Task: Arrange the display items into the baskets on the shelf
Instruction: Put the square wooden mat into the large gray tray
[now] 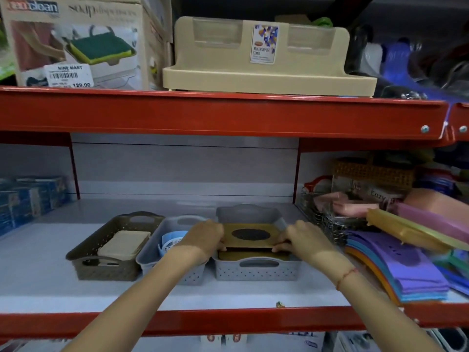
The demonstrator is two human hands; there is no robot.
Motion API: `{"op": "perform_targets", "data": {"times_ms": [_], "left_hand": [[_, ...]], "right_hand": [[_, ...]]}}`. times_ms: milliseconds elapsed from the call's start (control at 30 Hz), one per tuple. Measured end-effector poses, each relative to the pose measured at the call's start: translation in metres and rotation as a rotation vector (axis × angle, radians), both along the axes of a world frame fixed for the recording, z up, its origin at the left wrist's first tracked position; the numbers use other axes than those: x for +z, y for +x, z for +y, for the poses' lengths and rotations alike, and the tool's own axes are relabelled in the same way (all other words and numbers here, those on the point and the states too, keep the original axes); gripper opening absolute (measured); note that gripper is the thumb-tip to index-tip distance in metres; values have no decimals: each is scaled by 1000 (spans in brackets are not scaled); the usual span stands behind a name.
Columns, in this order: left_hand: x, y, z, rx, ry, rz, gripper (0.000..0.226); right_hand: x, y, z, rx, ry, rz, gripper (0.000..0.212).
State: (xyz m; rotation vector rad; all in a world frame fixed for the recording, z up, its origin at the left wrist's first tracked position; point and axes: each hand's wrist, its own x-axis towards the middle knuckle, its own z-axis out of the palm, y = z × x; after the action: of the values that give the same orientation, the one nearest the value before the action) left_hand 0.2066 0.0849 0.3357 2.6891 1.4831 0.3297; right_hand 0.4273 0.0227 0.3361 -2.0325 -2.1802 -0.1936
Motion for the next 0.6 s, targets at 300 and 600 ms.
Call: {"op": "perform_targets", "data": {"times_ms": [300,600], "left_hand": [[-9,23,5,-86,211,227,23],[-13,19,14,-104,189,28,18]], "right_hand": [[-7,-2,18,112,-1,-53,16],[-11,-5,29,78,13,-36,15]]}}
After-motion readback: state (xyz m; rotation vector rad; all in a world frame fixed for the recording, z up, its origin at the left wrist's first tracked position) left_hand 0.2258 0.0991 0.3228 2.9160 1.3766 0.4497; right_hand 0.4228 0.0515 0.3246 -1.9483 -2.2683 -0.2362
